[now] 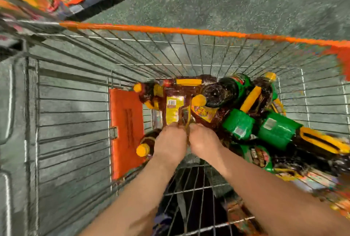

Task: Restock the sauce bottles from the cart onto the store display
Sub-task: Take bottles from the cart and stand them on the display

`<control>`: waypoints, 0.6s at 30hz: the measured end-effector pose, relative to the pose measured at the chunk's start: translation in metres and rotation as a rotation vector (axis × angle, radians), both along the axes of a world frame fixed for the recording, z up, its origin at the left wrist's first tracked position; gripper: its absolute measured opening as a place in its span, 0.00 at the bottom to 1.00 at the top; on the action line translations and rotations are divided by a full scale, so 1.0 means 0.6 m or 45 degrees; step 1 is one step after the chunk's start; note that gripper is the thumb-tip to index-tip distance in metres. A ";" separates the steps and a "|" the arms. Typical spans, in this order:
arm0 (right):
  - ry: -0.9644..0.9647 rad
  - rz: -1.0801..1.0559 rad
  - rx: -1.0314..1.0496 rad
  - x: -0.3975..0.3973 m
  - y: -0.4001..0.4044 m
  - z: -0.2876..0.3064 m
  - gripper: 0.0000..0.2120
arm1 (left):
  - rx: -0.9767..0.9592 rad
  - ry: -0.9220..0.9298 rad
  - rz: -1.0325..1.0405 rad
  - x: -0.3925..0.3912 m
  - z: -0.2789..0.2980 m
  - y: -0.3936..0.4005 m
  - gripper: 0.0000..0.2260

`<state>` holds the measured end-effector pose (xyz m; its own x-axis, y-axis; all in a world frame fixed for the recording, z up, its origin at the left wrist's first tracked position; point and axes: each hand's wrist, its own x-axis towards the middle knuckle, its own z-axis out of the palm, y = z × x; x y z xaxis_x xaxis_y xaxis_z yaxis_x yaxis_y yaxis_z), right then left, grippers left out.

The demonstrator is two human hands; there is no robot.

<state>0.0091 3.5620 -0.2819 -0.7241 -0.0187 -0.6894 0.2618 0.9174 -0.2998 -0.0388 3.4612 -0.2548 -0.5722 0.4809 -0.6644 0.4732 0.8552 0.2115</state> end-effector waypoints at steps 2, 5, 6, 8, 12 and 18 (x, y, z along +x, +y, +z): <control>0.092 0.024 0.033 0.002 -0.002 -0.039 0.15 | -0.024 -0.038 0.058 -0.001 -0.028 0.000 0.11; -0.002 0.040 -0.023 0.004 -0.007 -0.087 0.13 | -0.039 -0.039 0.093 -0.006 -0.063 -0.001 0.14; -0.034 0.020 -0.037 0.009 -0.011 -0.105 0.16 | -0.039 -0.039 0.105 -0.007 -0.073 -0.002 0.14; -0.056 -0.036 -0.025 0.010 -0.012 -0.131 0.19 | -0.041 -0.041 0.118 -0.008 -0.086 -0.004 0.14; 0.050 -0.045 -0.077 0.005 -0.013 -0.156 0.22 | -0.065 -0.071 0.143 -0.005 -0.099 -0.012 0.14; 0.154 -0.107 -0.027 -0.012 -0.025 -0.158 0.08 | -0.087 -0.097 0.110 0.010 -0.096 -0.021 0.15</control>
